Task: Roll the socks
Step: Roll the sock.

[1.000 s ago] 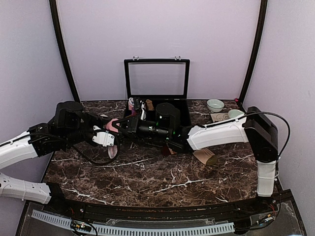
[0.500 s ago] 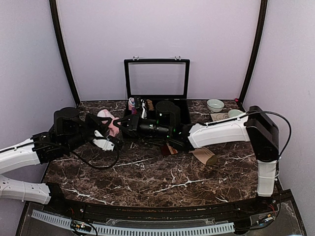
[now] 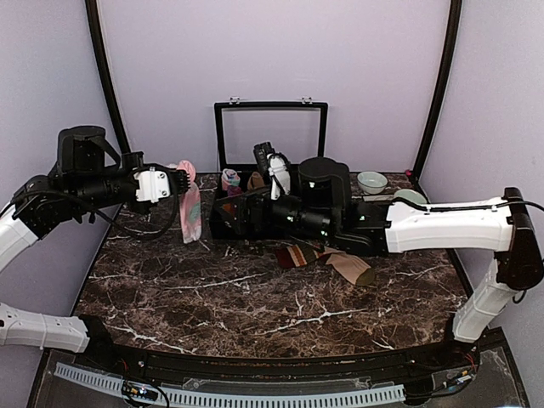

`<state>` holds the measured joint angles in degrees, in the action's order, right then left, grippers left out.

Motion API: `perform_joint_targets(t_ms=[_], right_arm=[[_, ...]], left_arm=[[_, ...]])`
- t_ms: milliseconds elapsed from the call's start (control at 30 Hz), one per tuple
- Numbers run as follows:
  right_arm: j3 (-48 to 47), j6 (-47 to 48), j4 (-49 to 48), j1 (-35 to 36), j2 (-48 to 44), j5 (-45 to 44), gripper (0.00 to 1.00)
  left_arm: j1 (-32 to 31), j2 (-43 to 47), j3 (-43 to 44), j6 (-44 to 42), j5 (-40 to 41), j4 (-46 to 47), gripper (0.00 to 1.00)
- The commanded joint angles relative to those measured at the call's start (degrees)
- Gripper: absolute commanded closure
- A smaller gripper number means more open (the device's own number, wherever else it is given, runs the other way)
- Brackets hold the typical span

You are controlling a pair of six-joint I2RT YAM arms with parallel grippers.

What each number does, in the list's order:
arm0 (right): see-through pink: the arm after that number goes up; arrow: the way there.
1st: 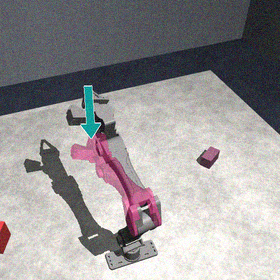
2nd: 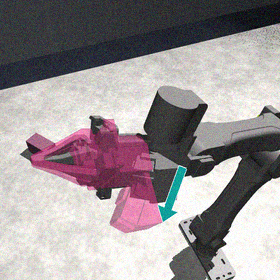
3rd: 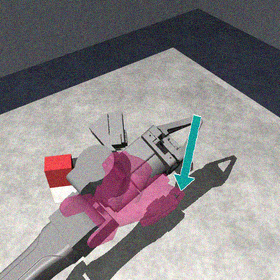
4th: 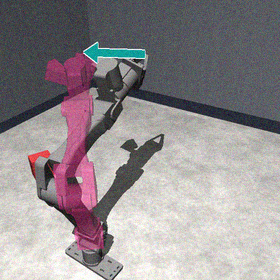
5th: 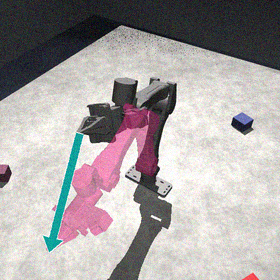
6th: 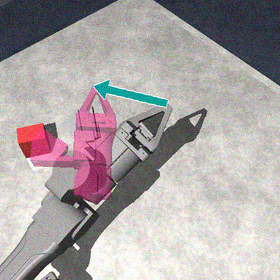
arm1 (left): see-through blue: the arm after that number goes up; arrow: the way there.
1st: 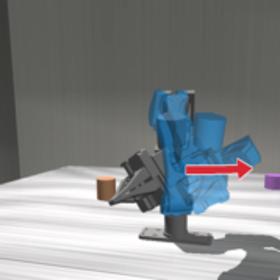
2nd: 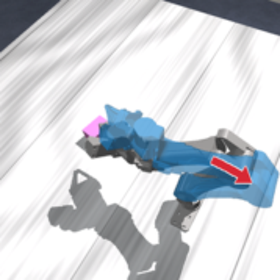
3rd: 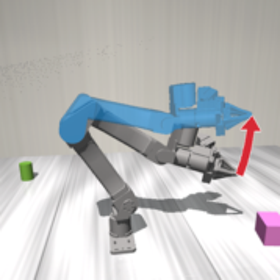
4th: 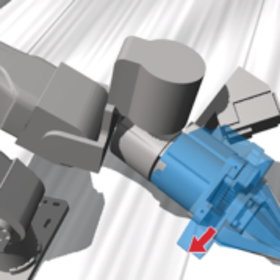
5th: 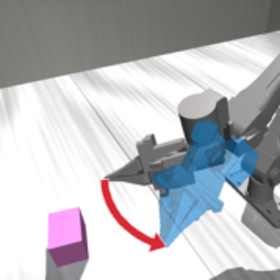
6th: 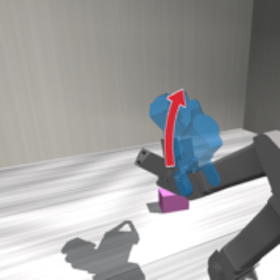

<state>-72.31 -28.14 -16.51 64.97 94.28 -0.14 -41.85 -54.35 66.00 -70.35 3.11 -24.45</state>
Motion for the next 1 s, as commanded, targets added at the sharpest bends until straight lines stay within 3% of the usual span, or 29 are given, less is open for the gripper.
perform_joint_targets(t_ms=[0,133,233,333,400,467,533,700,867,967], right_arm=[[-0.7,20.9,7.8,4.8,-2.5,-31.1,0.01],[10.3,25.2,-8.7,4.9,-10.7,-32.4,0.01],[21.4,20.0,-25.4,4.5,-14.4,-35.5,0.01],[26.1,17.0,-32.0,2.9,-15.4,-25.8,0.01],[22.4,21.0,-27.3,4.4,-13.6,-20.8,0.01],[15.6,28.6,-19.1,8.2,-9.8,-23.4,0.01],[12.1,31.5,-16.8,11.1,-7.0,-23.5,0.01],[9.2,29.8,-18.5,14.8,-3.5,-23.8,0.01],[-0.4,27.8,-10.3,15.8,4.7,-30.4,0.02],[-1.7,27.1,-10.4,15.5,6.6,-30.9,0.02]], left_arm=[[1.1,-3.3,3.6,11.6,-8.0,-13.0,1.00],[2.2,-6.2,5.6,14.8,-9.0,-16.4,1.00],[2.7,-7.9,7.0,17.1,-10.8,-19.2,1.00],[2.7,-9.4,8.1,19.3,-12.5,-21.8,1.00],[2.8,-11.0,9.3,21.1,-13.4,-24.4,1.00],[2.9,-12.7,10.6,22.6,-14.7,-26.6,1.00],[3.1,-13.9,11.3,24.4,-15.4,-27.9,1.00],[3.9,-15.1,10.7,27.5,-15.9,-28.1,1.00],[3.9,-15.4,11.3,27.6,-18.3,-29.0,1.00],[3.9,-15.0,12.4,25.9,-20.7,-30.4,1.00]])
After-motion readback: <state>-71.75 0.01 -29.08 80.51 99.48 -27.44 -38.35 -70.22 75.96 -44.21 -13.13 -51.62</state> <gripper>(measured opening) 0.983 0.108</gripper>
